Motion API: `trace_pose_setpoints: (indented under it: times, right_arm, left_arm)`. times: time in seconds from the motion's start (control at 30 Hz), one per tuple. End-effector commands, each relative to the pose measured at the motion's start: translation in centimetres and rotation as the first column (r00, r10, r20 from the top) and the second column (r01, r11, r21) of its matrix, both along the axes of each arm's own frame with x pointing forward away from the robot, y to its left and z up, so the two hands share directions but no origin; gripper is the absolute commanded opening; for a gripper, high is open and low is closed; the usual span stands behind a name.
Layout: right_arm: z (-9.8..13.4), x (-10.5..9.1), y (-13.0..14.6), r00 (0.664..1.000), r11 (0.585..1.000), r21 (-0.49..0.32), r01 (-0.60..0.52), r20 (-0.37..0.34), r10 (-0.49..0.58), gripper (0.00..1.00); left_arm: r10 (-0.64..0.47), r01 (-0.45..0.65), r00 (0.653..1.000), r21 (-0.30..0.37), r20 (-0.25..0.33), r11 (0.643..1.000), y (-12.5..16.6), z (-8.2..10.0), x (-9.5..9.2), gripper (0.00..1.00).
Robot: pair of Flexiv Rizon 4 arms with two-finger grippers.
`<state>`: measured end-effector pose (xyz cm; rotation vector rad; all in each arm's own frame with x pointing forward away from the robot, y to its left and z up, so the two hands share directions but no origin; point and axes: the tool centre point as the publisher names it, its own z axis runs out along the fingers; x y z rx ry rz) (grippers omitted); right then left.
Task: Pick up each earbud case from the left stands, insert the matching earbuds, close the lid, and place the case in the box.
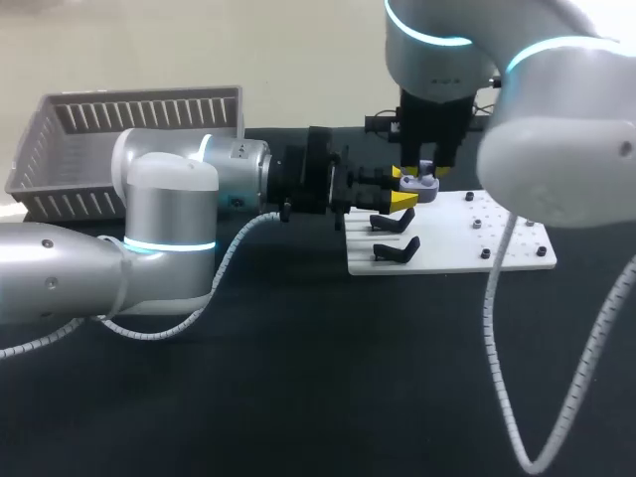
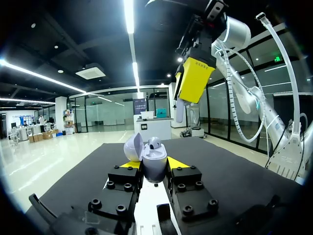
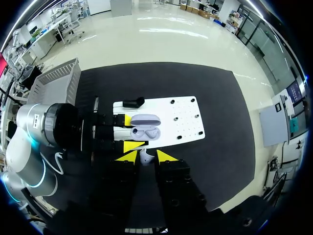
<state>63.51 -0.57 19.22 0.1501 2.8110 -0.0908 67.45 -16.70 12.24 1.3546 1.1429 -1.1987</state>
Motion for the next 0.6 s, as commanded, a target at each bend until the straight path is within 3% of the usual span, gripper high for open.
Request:
trace_pose_setpoints:
  times: [0.03, 0.6]
  right_arm:
    - [-0.3, 1.0, 0.9, 1.0, 1.0, -0.02, 0.006, -0.019, -0.006, 0.0]
    - [-1.7, 2.0, 0.8, 0.999, 1.0, -0.025, -0.007, -0.039, 0.006, 0.0]
  left_arm:
    - [0.005, -0.005, 1.0, -0.003, 0.003, 1.0, 0.0, -0.1, -0.1, 0.0]
    - [0.005, -0.005, 1.0, -0.003, 0.003, 1.0, 0.0, -0.1, -0.1, 0.0]
